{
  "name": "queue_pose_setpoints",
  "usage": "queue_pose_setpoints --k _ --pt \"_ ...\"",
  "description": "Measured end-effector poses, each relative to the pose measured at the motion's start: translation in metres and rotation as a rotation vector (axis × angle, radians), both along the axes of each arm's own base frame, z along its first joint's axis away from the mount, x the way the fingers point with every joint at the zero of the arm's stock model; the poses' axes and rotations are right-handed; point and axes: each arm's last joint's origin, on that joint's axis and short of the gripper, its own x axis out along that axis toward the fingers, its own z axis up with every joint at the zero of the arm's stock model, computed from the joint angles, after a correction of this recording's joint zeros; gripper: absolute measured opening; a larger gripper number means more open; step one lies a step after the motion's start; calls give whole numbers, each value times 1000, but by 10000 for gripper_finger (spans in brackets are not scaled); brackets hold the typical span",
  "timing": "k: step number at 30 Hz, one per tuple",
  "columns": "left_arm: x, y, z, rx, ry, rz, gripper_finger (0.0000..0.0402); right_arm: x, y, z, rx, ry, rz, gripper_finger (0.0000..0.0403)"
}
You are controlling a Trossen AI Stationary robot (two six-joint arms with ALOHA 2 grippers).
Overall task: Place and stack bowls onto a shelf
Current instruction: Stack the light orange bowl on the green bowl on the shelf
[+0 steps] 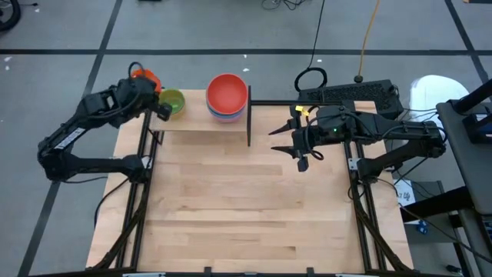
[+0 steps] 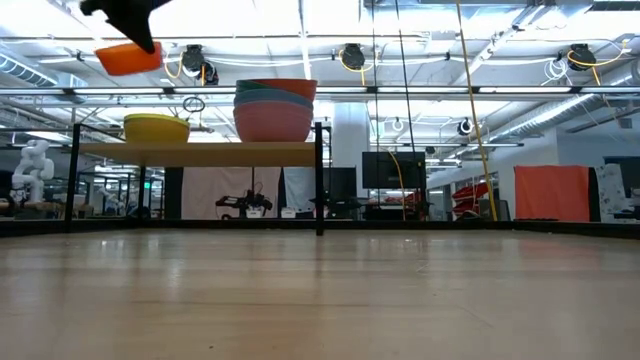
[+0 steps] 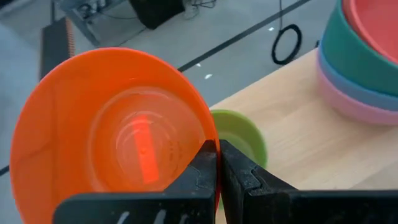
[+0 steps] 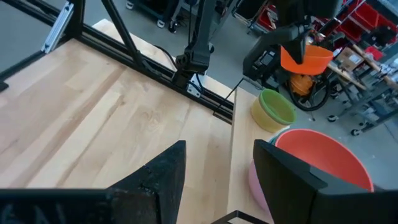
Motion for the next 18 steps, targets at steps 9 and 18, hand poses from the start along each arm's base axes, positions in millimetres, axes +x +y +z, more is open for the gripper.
queue_pose_setpoints --k 9,18 --pt "18 26 -4 -50 -28 -47 2 0 0 0 29 -1 -11 183" --pt "25 46 -23 -159 -23 -72 2 0 0 0 53 -2 -20 183"
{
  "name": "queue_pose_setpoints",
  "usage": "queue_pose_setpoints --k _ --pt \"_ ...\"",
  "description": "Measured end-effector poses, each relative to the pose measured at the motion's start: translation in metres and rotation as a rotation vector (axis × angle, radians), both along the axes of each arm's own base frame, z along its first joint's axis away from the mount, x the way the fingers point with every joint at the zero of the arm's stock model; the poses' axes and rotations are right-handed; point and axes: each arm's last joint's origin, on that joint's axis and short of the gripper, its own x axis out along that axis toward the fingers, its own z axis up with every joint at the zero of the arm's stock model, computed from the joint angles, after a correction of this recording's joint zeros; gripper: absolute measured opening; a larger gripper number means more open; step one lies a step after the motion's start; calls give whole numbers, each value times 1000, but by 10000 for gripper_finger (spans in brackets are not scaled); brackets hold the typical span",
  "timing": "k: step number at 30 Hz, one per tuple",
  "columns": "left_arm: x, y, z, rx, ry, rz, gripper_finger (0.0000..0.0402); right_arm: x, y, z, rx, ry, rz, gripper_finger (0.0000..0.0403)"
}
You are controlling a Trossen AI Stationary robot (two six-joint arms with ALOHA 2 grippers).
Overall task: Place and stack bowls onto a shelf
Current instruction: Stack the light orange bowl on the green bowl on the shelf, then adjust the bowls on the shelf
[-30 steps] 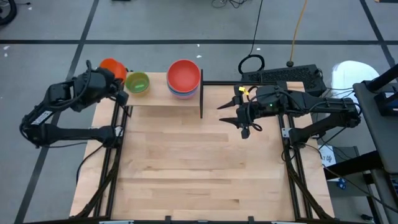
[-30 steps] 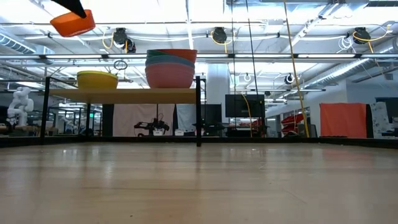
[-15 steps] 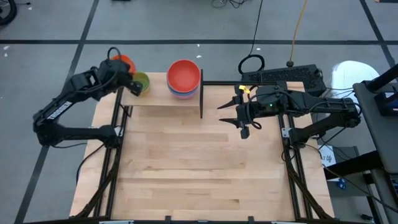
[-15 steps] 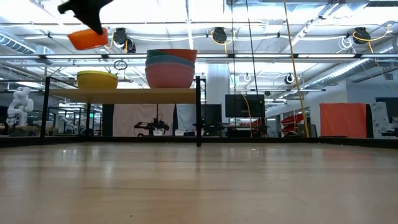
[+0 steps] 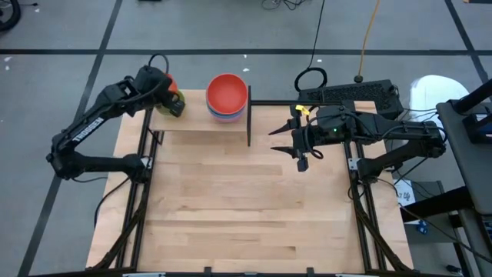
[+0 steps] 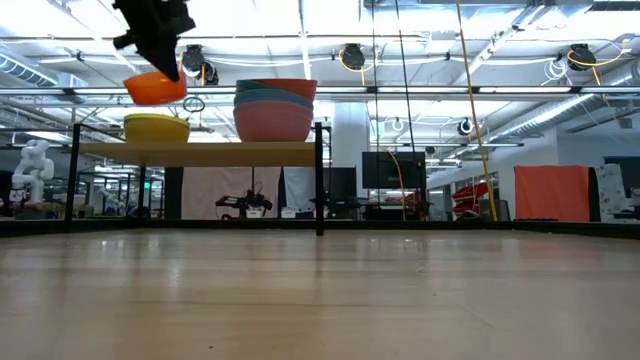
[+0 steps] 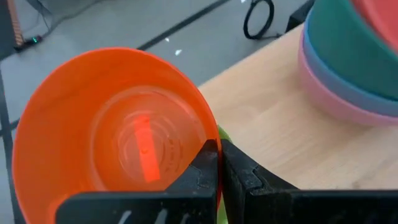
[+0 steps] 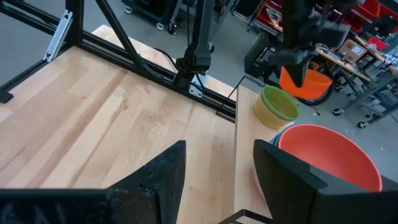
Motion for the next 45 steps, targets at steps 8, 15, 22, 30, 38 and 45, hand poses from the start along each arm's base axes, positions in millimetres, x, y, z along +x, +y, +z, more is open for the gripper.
queue_pose_setpoints --k 8,15,22,30,38,45 --pt "1 11 -27 -61 -3 8 2 0 0 0 0 0 0 183" --pt "-2 15 -34 -115 -30 -10 2 0 0 0 0 0 0 183" --pt "-3 17 -52 -158 8 3 2 0 0 0 0 0 0 183" --pt "1 19 -56 -137 -40 19 43 0 0 0 0 0 0 183" --pt "10 15 -34 -61 -111 -37 64 0 0 0 28 -1 -11 183" --pt "18 6 -12 -8 -173 -101 66 0 0 0 24 -1 -13 183"
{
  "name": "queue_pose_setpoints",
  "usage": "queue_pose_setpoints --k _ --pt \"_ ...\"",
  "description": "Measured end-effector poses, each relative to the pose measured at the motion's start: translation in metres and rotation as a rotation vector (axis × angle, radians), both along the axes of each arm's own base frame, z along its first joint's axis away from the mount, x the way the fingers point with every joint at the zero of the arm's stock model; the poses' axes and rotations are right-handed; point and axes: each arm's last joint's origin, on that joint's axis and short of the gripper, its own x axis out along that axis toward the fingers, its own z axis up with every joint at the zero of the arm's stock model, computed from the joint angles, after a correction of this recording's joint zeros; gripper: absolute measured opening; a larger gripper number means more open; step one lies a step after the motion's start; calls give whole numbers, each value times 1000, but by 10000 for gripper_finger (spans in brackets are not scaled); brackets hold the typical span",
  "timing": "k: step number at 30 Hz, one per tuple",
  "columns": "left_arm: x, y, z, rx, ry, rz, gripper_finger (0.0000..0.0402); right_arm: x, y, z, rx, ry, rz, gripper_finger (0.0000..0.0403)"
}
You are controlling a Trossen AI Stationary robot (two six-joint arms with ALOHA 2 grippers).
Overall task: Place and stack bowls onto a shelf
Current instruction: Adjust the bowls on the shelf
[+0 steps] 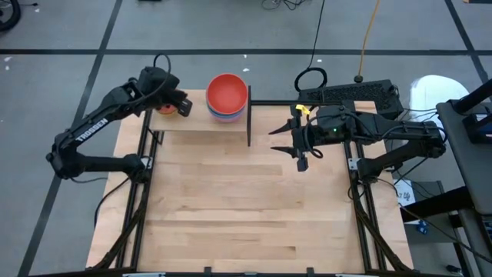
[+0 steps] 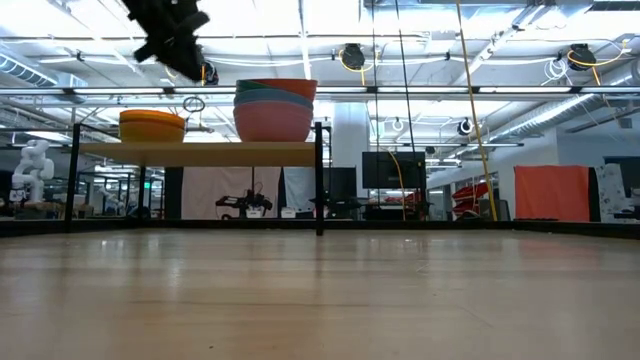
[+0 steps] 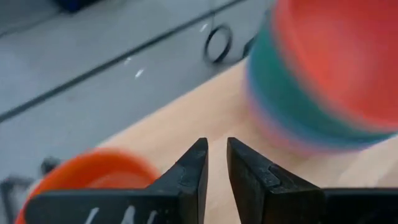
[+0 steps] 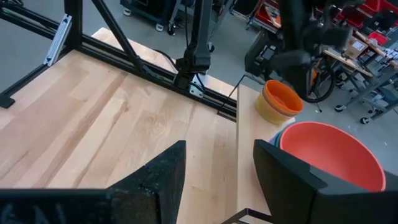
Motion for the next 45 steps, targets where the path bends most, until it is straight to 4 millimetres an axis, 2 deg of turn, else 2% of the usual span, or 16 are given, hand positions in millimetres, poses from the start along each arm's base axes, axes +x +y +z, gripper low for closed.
queue_pose_setpoints --k 4,8,13,19,27,36,41,45 --pt "16 -6 17 72 -169 -165 66 1 -6 0 -2 -6 -26 183" --pt "30 -8 32 196 -307 -309 67 12 -17 4 9 -96 -175 183" --pt "47 -7 35 214 -392 -372 67 35 -38 -3 33 -148 -256 183" --pt "69 -3 19 156 -344 -425 67 66 -63 -25 -39 -115 -285 183" --pt "91 -1 1 164 -251 -510 67 92 -103 -48 -76 -143 -375 183" --pt "95 1 -4 172 -223 -525 67 106 -148 -81 -72 -76 -472 183" --pt "93 1 -2 179 -225 -527 67 110 -161 -96 -66 -41 -494 183" --pt "93 0 -2 180 -221 -529 67 113 -168 -104 -32 -27 -438 183"
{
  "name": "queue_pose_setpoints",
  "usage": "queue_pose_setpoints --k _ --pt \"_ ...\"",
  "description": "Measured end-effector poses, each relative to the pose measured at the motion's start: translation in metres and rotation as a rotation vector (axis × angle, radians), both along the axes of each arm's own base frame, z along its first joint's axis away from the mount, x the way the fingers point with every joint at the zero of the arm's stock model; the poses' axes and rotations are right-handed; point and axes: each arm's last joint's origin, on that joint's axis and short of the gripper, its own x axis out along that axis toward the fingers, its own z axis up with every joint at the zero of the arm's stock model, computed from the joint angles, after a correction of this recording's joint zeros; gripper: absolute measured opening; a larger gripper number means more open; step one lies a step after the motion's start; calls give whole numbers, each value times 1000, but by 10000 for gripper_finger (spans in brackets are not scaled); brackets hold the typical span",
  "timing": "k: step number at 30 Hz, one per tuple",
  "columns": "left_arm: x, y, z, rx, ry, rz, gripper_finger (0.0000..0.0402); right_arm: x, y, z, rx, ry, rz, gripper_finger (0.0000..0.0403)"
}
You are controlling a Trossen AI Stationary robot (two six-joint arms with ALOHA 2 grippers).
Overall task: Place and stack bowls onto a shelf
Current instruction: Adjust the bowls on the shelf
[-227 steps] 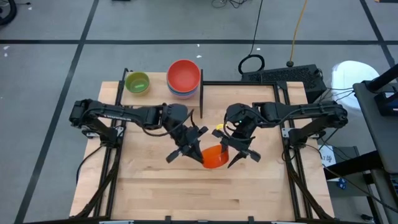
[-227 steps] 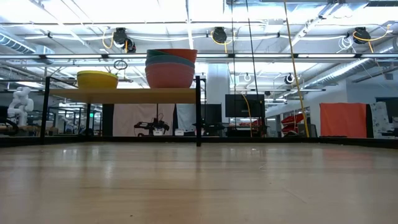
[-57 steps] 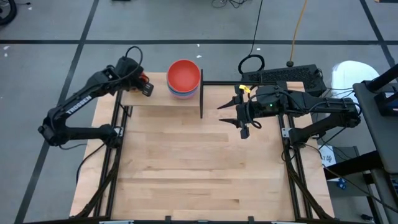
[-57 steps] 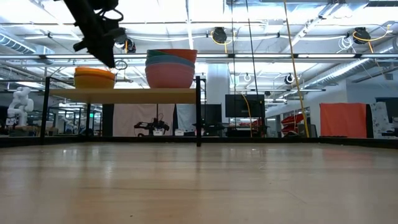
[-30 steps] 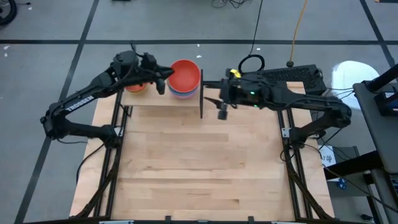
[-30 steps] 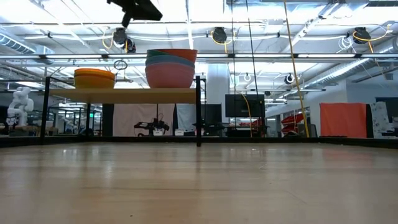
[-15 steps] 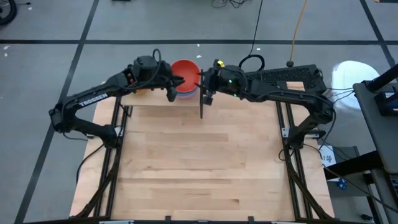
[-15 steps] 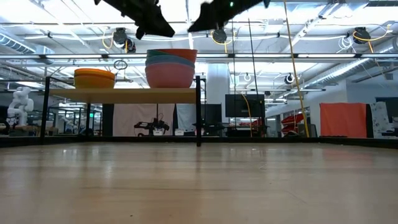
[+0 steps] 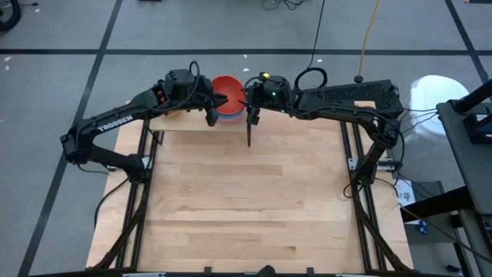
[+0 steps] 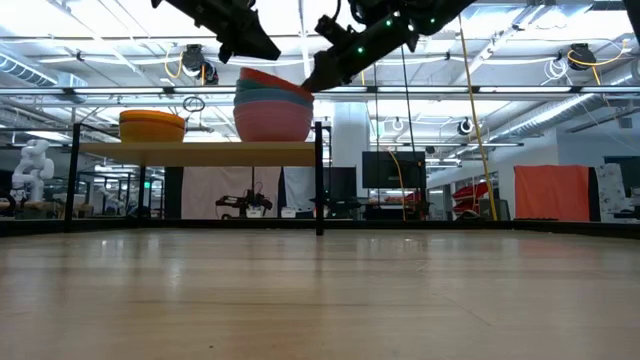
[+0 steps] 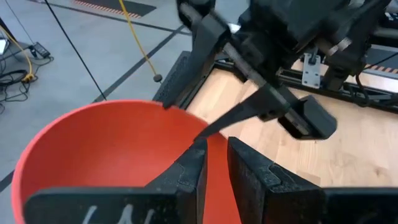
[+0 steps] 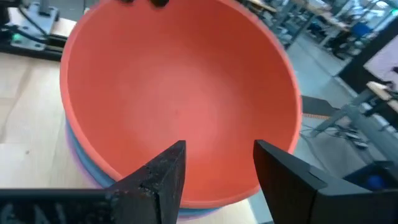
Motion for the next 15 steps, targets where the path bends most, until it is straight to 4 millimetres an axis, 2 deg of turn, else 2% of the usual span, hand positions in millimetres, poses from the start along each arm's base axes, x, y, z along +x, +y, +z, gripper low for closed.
queue_pose_setpoints --k 3,6,11,15 --pt "0 0 0 1 -1 0 67 2 -2 -4 9 4 14 183" --pt "-1 0 1 2 -3 1 67 0 1 1 1 -5 17 183" --pt "-7 -6 6 9 -9 -11 67 -11 15 28 -30 -77 43 183" --pt "-15 -11 2 17 81 -37 67 -20 28 45 -45 -113 63 183"
